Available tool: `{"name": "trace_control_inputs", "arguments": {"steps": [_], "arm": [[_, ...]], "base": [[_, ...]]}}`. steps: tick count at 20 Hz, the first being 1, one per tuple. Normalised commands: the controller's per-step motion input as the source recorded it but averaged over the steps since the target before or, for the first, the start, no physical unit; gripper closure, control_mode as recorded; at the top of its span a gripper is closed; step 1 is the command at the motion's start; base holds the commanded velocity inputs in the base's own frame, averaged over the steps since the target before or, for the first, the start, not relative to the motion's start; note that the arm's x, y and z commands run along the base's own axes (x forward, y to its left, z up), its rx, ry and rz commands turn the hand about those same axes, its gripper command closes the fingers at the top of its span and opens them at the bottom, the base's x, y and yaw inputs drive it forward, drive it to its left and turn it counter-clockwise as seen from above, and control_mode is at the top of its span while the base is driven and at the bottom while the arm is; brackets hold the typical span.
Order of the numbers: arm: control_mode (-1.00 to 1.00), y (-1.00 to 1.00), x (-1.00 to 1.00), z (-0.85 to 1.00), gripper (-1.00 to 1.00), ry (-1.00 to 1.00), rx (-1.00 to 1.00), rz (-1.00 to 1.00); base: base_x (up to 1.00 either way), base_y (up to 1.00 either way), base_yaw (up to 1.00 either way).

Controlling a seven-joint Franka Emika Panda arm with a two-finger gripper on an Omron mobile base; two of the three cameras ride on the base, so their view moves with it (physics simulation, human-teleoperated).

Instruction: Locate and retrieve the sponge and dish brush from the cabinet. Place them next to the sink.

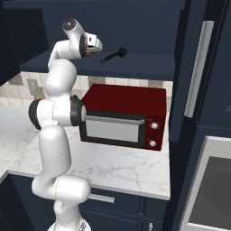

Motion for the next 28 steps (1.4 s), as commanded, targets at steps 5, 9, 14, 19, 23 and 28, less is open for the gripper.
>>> {"name": "trace_control_inputs", "arguments": {"steps": [5, 9, 14, 19, 23, 28], "arm": [[-1.0, 0.09, 0.0, -0.28, 1.0, 0.0, 0.07, 0.0], [-1.0, 0.04, 0.0, -0.13, 1.0, -0.01, 0.04, 0.0], [-1.0, 0.09, -0.02, 0.0, 1.0, -0.02, 0.0, 0.0], [-1.0, 0.01, -0.2, 0.04, 1.0, -0.07, 0.0, 0.0], [-1.0, 0.0, -0.42, 0.0, 1.0, -0.04, 0.0, 0.0], [-1.0, -0.05, -0.76, 0.01, 1.0, -0.08, 0.0, 0.0]], "base": [[0.0, 0.0, 0.0], [0.0, 0.0, 0.0], [0.0, 0.0, 0.0], [0.0, 0.0, 0.0], [0.0, 0.0, 0.0], [0.0, 0.0, 0.0]]}}
